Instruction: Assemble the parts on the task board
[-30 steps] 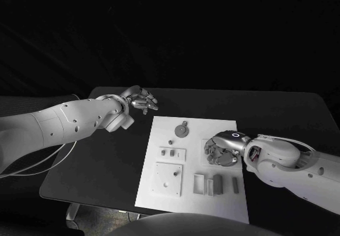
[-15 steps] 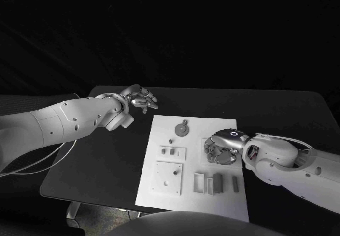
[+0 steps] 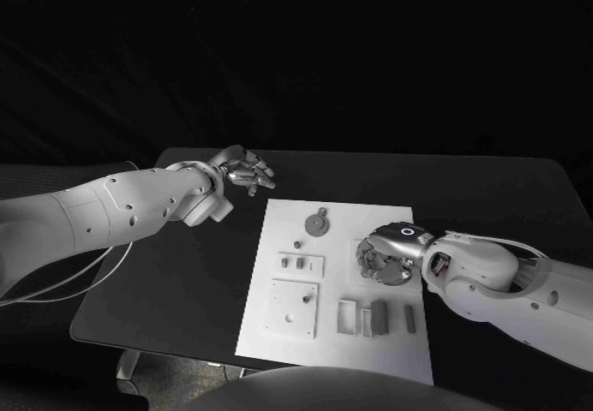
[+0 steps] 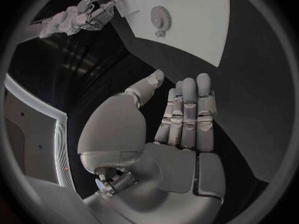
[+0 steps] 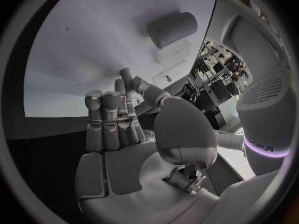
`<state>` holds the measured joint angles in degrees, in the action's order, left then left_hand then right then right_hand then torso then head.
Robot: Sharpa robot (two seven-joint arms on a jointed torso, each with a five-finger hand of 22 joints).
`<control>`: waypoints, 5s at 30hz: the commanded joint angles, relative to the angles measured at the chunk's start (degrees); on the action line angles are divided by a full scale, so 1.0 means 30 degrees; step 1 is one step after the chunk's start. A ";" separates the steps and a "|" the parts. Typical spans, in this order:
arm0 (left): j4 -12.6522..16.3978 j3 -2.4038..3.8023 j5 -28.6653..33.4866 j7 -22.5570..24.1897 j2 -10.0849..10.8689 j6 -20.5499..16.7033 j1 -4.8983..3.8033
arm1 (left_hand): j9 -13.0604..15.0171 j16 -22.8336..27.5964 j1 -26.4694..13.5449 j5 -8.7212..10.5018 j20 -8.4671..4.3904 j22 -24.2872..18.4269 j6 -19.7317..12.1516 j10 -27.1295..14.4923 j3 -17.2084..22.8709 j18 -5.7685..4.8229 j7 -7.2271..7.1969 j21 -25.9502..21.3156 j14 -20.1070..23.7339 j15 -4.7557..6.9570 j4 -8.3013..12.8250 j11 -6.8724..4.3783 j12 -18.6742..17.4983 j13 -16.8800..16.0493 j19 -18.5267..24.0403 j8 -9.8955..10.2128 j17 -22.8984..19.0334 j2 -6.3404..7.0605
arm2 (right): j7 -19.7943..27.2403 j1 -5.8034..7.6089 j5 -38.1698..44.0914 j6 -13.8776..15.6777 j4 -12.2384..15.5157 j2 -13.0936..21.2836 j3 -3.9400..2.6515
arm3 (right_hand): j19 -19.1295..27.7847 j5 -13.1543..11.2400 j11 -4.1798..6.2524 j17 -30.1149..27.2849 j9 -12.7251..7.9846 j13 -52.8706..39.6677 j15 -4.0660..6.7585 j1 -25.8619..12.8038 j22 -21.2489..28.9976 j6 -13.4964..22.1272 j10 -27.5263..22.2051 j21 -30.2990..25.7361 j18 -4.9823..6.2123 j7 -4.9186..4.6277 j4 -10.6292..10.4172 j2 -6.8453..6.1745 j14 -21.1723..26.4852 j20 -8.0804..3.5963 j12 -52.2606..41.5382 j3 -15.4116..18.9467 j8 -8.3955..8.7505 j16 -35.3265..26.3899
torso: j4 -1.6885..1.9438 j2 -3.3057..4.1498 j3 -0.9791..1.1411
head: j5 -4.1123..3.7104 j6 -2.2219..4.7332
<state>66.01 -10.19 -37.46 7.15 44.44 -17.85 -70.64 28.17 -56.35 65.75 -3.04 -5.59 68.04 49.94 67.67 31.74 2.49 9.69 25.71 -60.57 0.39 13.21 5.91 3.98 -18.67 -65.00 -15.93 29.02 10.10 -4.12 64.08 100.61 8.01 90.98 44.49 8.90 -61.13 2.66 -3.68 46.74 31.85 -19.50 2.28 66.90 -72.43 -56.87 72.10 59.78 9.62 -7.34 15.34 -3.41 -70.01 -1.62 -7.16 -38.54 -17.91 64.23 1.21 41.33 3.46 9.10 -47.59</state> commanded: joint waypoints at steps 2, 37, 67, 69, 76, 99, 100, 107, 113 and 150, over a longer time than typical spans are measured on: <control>0.0033 0.0014 -0.0028 0.0149 -0.0014 0.0177 -0.0026 | -0.0018 0.0074 0.0025 0.0043 -0.0115 0.0020 -0.0047 -0.0140 -0.0081 0.1011 0.0142 -0.0074 -0.0126 -0.0024 -0.0060 0.0020 0.0024 0.0032 -0.0014 -0.0102 0.0034 -0.0133 | -0.0157 -0.0054 0.0614 -0.0058 0.0054 -0.0021 0.0017 | -0.0174 0.0046 0.0042 -0.0017 0.0096 -0.0006 0.0147 -0.0027 -0.0038 -0.0311 0.0186 0.0127 0.1792 0.0114 0.0027 0.0046 -0.0081 0.0032 -0.0095 -0.0141 -0.0184 0.0001 | -0.0006 0.0001 0.0000 | 0.0002 -0.0038; -0.0035 0.0012 -0.0028 0.0147 -0.0023 0.0142 -0.0025 | -0.0026 0.0098 0.0002 0.0043 -0.0118 0.0043 -0.0035 -0.0137 -0.0085 0.1018 0.0134 -0.0092 -0.0137 -0.0019 -0.0099 0.0016 0.0030 0.0036 -0.0024 -0.0120 0.0084 -0.0164 | -0.0600 0.0231 0.1227 0.0718 0.1385 0.0620 -0.0715 | -0.0356 0.0045 0.0241 -0.0024 0.0443 -0.0423 0.0348 -0.0204 -0.0083 -0.0550 0.0514 0.0178 0.1792 0.0253 0.0336 0.0044 -0.0225 -0.0080 -0.0317 -0.0494 -0.0437 -0.0011 | -0.0001 -0.0006 0.0007 | -0.0011 -0.0020; -0.0763 0.0014 -0.0030 0.0187 -0.0831 0.0323 -0.0019 | -0.0034 0.0122 0.0009 0.0043 -0.0118 0.0063 -0.0030 -0.0151 -0.0081 0.1021 0.0130 -0.0110 -0.0143 -0.0020 -0.0112 0.0018 0.0026 0.0044 -0.0030 -0.0131 0.0125 -0.0189 | 0.0352 -0.0227 0.0738 -0.0351 0.0961 -0.5113 -0.0149 | -0.0362 0.0044 0.0247 -0.0041 0.0536 -0.0529 0.0360 -0.0274 -0.0078 -0.0485 0.0469 0.0142 0.1792 0.0242 0.0352 0.0096 -0.0204 -0.0101 -0.0298 -0.0582 -0.0437 -0.0065 | 0.0008 -0.0018 -0.0081 | 0.0482 0.0017; -0.0774 0.0014 -0.0030 0.0189 -0.0900 0.0349 -0.0019 | -0.0034 0.0125 0.0008 0.0043 -0.0118 0.0064 -0.0028 -0.0151 -0.0081 0.1021 0.0130 -0.0112 -0.0143 -0.0020 -0.0114 0.0018 0.0026 0.0044 -0.0030 -0.0133 0.0128 -0.0192 | 0.0439 -0.0346 0.0683 -0.0406 0.0818 -0.5362 0.0041 | -0.0357 0.0045 0.0244 -0.0042 0.0546 -0.0539 0.0358 -0.0287 -0.0077 -0.0470 0.0456 0.0134 0.1792 0.0237 0.0357 0.0111 -0.0195 -0.0102 -0.0292 -0.0587 -0.0433 -0.0074 | 0.0004 -0.0019 -0.0092 | 0.0528 -0.0023; -0.0917 0.0014 -0.0035 0.0108 -0.1160 0.0360 -0.0019 | -0.0035 0.0130 0.0006 0.0043 -0.0117 0.0068 -0.0027 -0.0149 -0.0082 0.1021 0.0129 -0.0116 -0.0144 -0.0020 -0.0118 0.0018 0.0028 0.0045 -0.0030 -0.0136 0.0136 -0.0201 | 0.0653 -0.0833 0.0586 -0.0708 0.0536 -0.5935 0.0387 | -0.0343 0.0045 0.0239 -0.0045 0.0573 -0.0567 0.0354 -0.0313 -0.0072 -0.0434 0.0428 0.0112 0.1792 0.0227 0.0374 0.0148 -0.0168 -0.0102 -0.0277 -0.0601 -0.0425 -0.0094 | 0.0035 0.0007 -0.0033 | 0.0826 -0.0250; -0.0824 0.0016 -0.0035 0.0090 -0.1173 0.0479 -0.0021 | -0.0041 0.0148 -0.0003 0.0043 -0.0116 0.0084 -0.0021 -0.0152 -0.0088 0.1022 0.0125 -0.0129 -0.0148 -0.0021 -0.0131 0.0019 0.0030 0.0048 -0.0035 -0.0146 0.0170 -0.0223 | 0.0188 -0.1102 0.1736 -0.1409 -0.0204 -0.5935 0.0797 | -0.0306 0.0044 0.0234 -0.0036 0.0656 -0.0651 0.0347 -0.0371 -0.0073 -0.0389 0.0404 0.0071 0.1792 0.0221 0.0415 0.0185 -0.0118 -0.0100 -0.0267 -0.0600 -0.0433 -0.0115 | -0.0001 0.0000 -0.0002 | 0.1522 -0.0744; -0.0826 0.0016 -0.0035 0.0086 -0.1170 0.0477 -0.0021 | -0.0041 0.0149 -0.0003 0.0043 -0.0116 0.0085 -0.0022 -0.0152 -0.0088 0.1022 0.0125 -0.0129 -0.0148 -0.0021 -0.0131 0.0019 0.0030 0.0049 -0.0035 -0.0146 0.0171 -0.0224 | 0.0221 -0.1102 0.1716 -0.1507 -0.0211 -0.5935 0.0797 | -0.0306 0.0044 0.0235 -0.0035 0.0658 -0.0653 0.0348 -0.0371 -0.0073 -0.0390 0.0405 0.0072 0.1792 0.0221 0.0415 0.0183 -0.0119 -0.0100 -0.0268 -0.0599 -0.0434 -0.0114 | -0.0001 0.0000 -0.0002 | 0.1522 -0.0744; -0.0815 0.0016 -0.0035 0.0090 -0.1175 0.0482 -0.0021 | -0.0043 0.0155 -0.0005 0.0043 -0.0116 0.0090 -0.0021 -0.0155 -0.0092 0.1022 0.0125 -0.0134 -0.0148 -0.0022 -0.0132 0.0019 0.0029 0.0050 -0.0034 -0.0148 0.0181 -0.0224 | 0.0351 -0.1102 0.1606 -0.1759 -0.0257 -0.6001 0.0799 | -0.0306 0.0044 0.0235 -0.0032 0.0672 -0.0669 0.0348 -0.0381 -0.0077 -0.0388 0.0406 0.0072 0.1792 0.0222 0.0414 0.0173 -0.0118 -0.0100 -0.0269 -0.0593 -0.0438 -0.0113 | -0.0014 0.0003 -0.0014 | 0.1571 -0.0779; -0.0806 0.0016 -0.0037 0.0094 -0.1168 0.0484 -0.0021 | -0.0044 0.0159 -0.0007 0.0043 -0.0115 0.0094 -0.0020 -0.0155 -0.0093 0.1022 0.0124 -0.0137 -0.0148 -0.0022 -0.0135 0.0019 0.0030 0.0051 -0.0035 -0.0151 0.0188 -0.0227 | 0.0393 -0.1102 0.1561 -0.1904 -0.0329 -0.6045 0.0808 | -0.0304 0.0045 0.0235 -0.0030 0.0682 -0.0680 0.0347 -0.0388 -0.0078 -0.0384 0.0403 0.0070 0.1792 0.0222 0.0412 0.0175 -0.0115 -0.0100 -0.0268 -0.0591 -0.0440 -0.0114 | 0.0004 -0.0004 -0.0018 | 0.1570 -0.0804; -0.0756 0.0016 -0.0024 0.0072 -0.1148 0.0528 -0.0023 | -0.0056 0.0197 -0.0018 0.0043 -0.0112 0.0121 -0.0019 -0.0175 -0.0106 0.1023 0.0122 -0.0166 -0.0147 -0.0027 -0.0148 0.0025 0.0025 0.0061 -0.0033 -0.0163 0.0243 -0.0243 | 0.0385 -0.1179 0.1632 -0.2332 -0.0567 -0.6400 0.1123 | -0.0280 0.0045 0.0230 -0.0023 0.0756 -0.0758 0.0342 -0.0417 -0.0090 -0.0344 0.0376 0.0051 0.1792 0.0216 0.0416 0.0243 -0.0082 -0.0100 -0.0255 -0.0581 -0.0442 -0.0129 | -0.0001 -0.0004 -0.0002 | 0.1619 -0.0804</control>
<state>63.60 -10.18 -37.47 7.08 41.03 -16.85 -70.63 28.06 -56.14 65.75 -3.04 -5.62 68.34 49.84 67.54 31.59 2.50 9.60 25.48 -60.58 0.39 13.06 6.03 3.98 -18.57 -65.23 -16.15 29.68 10.10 -3.05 60.84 104.69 3.34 89.57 25.29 11.91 -62.02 2.66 -2.65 46.65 32.16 -21.76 2.89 65.74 -72.65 -57.24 73.07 60.01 9.49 -7.08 16.68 -3.28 -70.44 -1.49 -7.94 -40.00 -18.81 64.23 1.20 41.31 3.44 13.98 -50.00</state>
